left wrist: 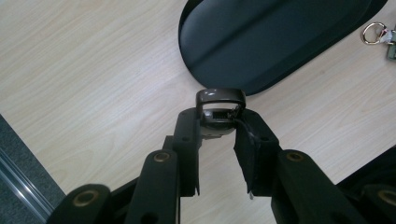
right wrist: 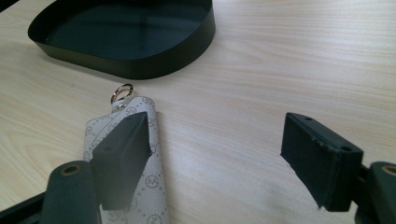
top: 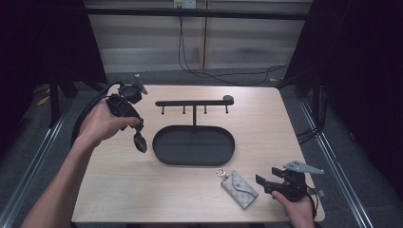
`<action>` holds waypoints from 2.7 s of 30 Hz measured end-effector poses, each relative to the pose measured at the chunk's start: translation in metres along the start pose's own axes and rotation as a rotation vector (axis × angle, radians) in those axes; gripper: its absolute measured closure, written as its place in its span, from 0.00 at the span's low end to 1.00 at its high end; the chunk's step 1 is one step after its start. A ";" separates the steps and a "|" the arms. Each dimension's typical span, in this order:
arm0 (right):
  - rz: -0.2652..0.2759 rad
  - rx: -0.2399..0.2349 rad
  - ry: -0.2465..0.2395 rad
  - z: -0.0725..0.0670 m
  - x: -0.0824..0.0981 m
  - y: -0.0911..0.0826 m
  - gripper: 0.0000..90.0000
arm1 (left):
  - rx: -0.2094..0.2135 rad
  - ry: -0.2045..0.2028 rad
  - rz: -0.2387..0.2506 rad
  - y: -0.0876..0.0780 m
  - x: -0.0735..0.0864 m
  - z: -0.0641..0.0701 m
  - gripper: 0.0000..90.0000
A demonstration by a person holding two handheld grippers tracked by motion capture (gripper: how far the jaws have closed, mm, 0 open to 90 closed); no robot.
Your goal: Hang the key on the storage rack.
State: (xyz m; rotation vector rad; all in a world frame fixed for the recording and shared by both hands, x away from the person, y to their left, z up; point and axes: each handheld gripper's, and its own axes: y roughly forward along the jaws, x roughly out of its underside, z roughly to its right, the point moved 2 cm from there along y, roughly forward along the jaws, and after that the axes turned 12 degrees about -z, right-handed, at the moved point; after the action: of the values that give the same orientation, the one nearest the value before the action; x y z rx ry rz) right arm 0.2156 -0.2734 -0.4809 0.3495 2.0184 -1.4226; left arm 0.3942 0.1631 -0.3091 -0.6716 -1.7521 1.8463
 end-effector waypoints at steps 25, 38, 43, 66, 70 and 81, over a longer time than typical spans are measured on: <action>-0.005 -0.002 -0.004 0.000 0.000 0.001 0.26 | 0.003 0.051 -0.035 -0.002 -0.045 0.017 0.79; -0.010 -0.007 -0.008 -0.001 0.000 0.001 0.26 | 0.002 0.027 -0.062 0.010 -0.069 0.016 0.79; -0.014 -0.012 -0.009 -0.001 0.000 0.001 0.26 | -0.013 0.010 -0.075 0.015 -0.076 0.015 0.79; -0.029 -0.020 -0.026 -0.002 -0.001 0.003 0.26 | -0.017 -0.049 -0.033 0.023 -0.084 0.016 0.77; -0.029 -0.020 -0.026 -0.002 -0.001 0.003 0.26 | -0.012 -0.047 -0.030 0.021 -0.083 0.017 0.68; -0.035 -0.028 -0.015 -0.001 -0.002 0.004 0.26 | 0.024 -0.067 0.005 0.027 -0.074 0.013 0.43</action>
State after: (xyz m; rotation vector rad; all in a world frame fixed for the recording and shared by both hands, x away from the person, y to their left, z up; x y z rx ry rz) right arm 0.2186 -0.2705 -0.4823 0.2927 2.0399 -1.4119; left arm 0.4411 0.1035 -0.3343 -0.6122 -1.7691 1.9098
